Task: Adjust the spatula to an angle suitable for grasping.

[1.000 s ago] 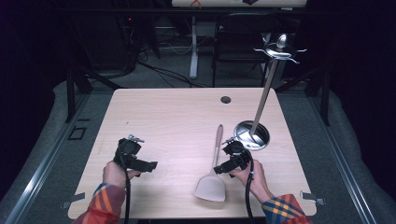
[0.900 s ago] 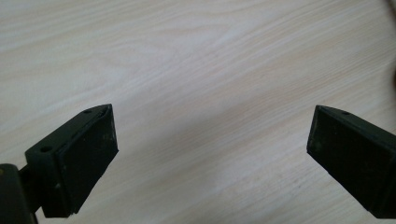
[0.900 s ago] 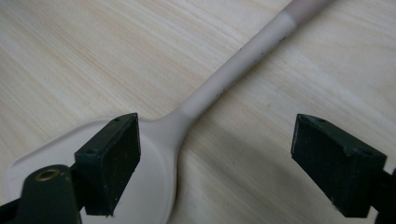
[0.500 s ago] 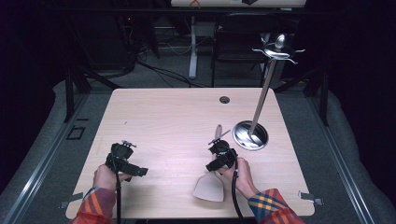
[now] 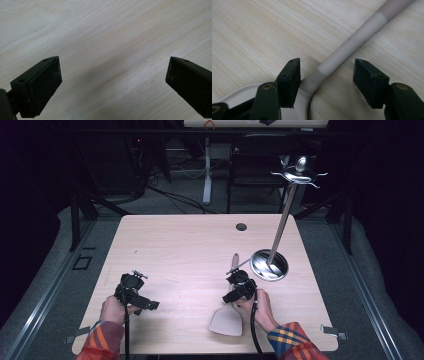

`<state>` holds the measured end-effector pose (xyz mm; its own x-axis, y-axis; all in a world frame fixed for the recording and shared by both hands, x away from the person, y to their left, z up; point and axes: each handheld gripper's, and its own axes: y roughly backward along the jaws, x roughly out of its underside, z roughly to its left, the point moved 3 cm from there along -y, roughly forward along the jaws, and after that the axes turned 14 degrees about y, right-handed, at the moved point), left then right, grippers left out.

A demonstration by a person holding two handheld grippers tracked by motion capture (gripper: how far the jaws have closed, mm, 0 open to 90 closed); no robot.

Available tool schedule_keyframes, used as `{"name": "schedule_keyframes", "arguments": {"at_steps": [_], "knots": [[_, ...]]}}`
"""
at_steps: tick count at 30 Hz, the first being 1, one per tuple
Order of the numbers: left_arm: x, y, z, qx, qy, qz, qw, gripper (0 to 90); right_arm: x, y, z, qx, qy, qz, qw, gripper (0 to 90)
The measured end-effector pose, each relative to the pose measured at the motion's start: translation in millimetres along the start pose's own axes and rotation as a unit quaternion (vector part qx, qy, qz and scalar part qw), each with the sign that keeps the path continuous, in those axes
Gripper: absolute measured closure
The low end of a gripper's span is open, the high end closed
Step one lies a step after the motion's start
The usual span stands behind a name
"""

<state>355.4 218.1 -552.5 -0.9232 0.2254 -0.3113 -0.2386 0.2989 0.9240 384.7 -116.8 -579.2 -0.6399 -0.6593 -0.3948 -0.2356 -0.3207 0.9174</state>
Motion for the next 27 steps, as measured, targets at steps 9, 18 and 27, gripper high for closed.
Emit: {"name": "schedule_keyframes", "arguments": {"at_steps": [9, 18, 27], "knots": [[-0.2, 0.1, -1.2, 0.0, -0.007, -0.003, 1.0, 0.1, -1.8, 3.1, 1.8, 0.009, 0.029, 0.008, 0.9995, 46.3], [-0.6, 1.1, -0.4, 0.002, -0.012, -0.005, 0.9999, 0.0, 1.0, 10.0, -4.7, 0.015, 0.064, 0.051, 0.9965, 47.6], [-0.2, 1.1, -1.1, 0.004, -0.014, -0.004, 0.9999, 0.0, 11.7, 16.7, -16.3, 0.01, 0.095, 0.073, 0.9927, 52.3]]}}
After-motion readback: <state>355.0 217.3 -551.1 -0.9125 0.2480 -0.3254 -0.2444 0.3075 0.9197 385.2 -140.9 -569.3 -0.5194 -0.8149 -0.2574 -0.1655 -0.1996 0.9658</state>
